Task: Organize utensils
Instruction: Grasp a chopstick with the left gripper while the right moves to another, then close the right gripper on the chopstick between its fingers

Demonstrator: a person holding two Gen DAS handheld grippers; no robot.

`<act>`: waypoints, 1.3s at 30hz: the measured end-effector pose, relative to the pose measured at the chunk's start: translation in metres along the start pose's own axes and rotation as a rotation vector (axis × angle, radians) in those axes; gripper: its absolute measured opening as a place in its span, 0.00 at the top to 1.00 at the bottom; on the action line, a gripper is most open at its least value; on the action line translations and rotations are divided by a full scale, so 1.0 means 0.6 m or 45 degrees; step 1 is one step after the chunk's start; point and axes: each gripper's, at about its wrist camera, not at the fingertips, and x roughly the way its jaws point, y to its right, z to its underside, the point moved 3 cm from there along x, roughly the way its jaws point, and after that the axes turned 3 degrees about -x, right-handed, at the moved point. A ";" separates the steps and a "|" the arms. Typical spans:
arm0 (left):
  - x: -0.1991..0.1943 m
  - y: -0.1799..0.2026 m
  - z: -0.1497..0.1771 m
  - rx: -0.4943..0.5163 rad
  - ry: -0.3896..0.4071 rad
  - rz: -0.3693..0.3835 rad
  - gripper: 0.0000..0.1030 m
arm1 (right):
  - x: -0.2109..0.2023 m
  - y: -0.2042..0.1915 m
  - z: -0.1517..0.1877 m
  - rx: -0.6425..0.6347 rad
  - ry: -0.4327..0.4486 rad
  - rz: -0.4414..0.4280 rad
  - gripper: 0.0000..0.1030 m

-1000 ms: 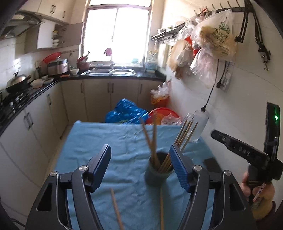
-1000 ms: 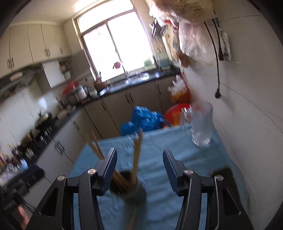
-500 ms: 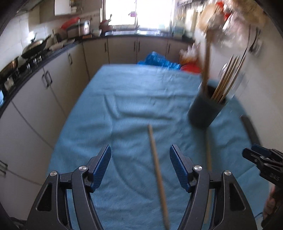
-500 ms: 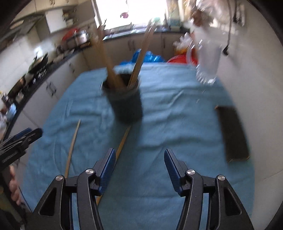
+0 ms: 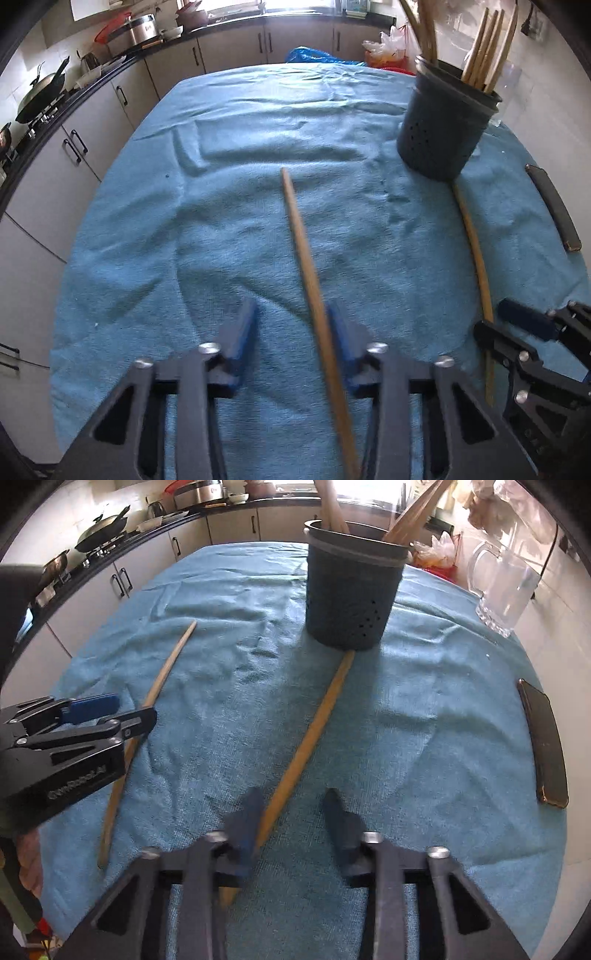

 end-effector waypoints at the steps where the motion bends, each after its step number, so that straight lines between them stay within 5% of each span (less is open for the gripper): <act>1: -0.001 0.002 0.000 -0.001 -0.004 0.004 0.89 | 0.000 0.003 0.000 0.008 -0.004 -0.002 0.86; 11: -0.044 0.019 0.069 0.031 -0.184 0.252 0.94 | -0.047 0.070 0.082 0.050 -0.053 -0.009 0.91; 13: -0.049 0.022 0.072 0.038 -0.204 0.293 0.93 | -0.059 0.083 0.103 0.041 -0.058 -0.034 0.81; 15: -0.053 0.024 0.066 0.040 -0.207 0.298 0.92 | -0.065 0.091 0.113 0.040 -0.059 -0.062 0.58; 16: -0.052 0.024 0.060 0.039 -0.202 0.290 0.89 | -0.066 0.094 0.114 0.041 -0.057 -0.062 0.57; 22: -0.028 0.038 0.015 0.055 -0.188 0.193 0.82 | -0.049 0.104 0.088 0.048 -0.035 -0.038 0.58; 27: -0.001 0.055 -0.016 0.080 -0.190 0.147 0.82 | -0.021 0.097 0.033 0.042 -0.010 -0.012 0.73; 39: 0.019 0.072 -0.043 0.094 -0.143 0.161 0.82 | 0.024 0.091 -0.051 0.044 0.027 0.029 0.79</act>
